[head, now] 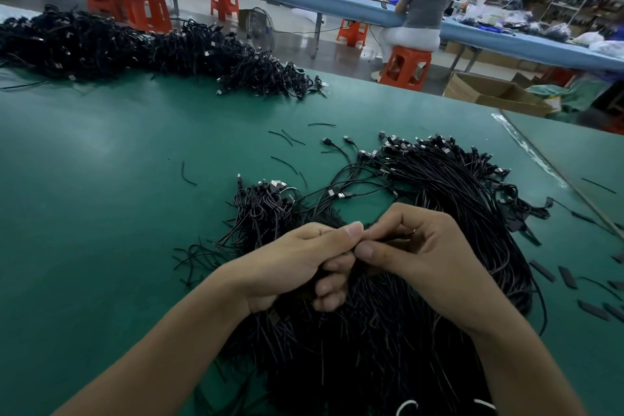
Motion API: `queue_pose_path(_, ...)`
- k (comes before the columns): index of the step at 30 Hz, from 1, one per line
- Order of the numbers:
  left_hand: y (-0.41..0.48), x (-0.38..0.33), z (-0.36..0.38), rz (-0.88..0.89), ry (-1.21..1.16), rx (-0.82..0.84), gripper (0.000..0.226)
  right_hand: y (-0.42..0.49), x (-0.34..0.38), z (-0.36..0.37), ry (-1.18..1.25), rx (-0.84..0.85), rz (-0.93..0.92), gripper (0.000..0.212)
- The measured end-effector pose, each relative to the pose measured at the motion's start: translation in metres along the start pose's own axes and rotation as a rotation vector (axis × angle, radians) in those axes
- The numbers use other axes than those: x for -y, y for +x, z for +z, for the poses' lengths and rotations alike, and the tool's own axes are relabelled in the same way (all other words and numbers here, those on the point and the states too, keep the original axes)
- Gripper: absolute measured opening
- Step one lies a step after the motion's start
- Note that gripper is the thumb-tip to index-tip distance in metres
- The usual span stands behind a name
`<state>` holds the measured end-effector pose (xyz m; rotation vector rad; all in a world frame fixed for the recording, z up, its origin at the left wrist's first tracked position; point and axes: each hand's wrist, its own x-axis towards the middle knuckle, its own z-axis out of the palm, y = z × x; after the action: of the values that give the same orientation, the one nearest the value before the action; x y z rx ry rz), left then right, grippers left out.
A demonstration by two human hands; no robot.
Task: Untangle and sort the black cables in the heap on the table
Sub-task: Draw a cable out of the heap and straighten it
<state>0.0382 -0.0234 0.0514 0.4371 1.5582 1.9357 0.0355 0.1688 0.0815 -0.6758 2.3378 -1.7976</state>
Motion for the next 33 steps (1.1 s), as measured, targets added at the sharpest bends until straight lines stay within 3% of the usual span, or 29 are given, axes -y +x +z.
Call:
queue_pose_path(3, 0.005, 0.002, 0.003, 0.024, 0.129, -0.128, 0.056, 0.0, 0.0, 0.001, -0.078, -0.021, -0.021, 0.007)
queue_pose_path(7, 0.014, -0.001, 0.004, 0.014, 0.229, -0.301, 0.052, 0.003, 0.0, 0.008, -0.281, -0.108, -0.111, 0.017)
queue_pose_path(9, 0.016, -0.003, 0.007, -0.045, 0.064, -0.304, 0.046, 0.007, -0.001, 0.013, -0.274, -0.135, -0.146, 0.017)
queue_pose_path(12, 0.017, -0.003, 0.012, -0.151, -0.137, -0.206, 0.06, 0.012, -0.002, 0.017, -0.237, -0.171, -0.191, 0.017)
queue_pose_path(14, 0.019, -0.001, 0.011, -0.195, -0.091, -0.187, 0.079, 0.016, -0.003, 0.019, -0.241, -0.202, -0.209, 0.018)
queue_pose_path(16, 0.02, 0.003, 0.007, -0.175, 0.018, -0.275, 0.08, 0.019, -0.006, 0.019, -0.208, -0.223, -0.202, 0.019)
queue_pose_path(19, 0.021, 0.009, -0.001, -0.1, 0.086, -0.37, 0.071, 0.022, -0.012, 0.015, -0.18, -0.2, -0.111, 0.013)
queue_pose_path(23, 0.018, 0.015, -0.018, -0.019, 0.054, -0.549, 0.062, 0.017, -0.031, 0.001, -0.465, -0.165, 0.169, 0.022)
queue_pose_path(27, 0.02, 0.017, -0.026, 0.067, -0.025, -0.671, 0.061, 0.01, -0.047, 0.011, -0.783, 0.08, 0.429, 0.029)
queue_pose_path(29, 0.02, 0.018, -0.025, 0.105, -0.033, -0.689, 0.062, 0.009, -0.053, 0.024, -0.836, 0.147, 0.482, 0.032)
queue_pose_path(33, 0.017, 0.017, -0.022, 0.169, -0.054, -0.662, 0.058, 0.01, -0.058, 0.033, -0.887, 0.135, 0.475, 0.018)
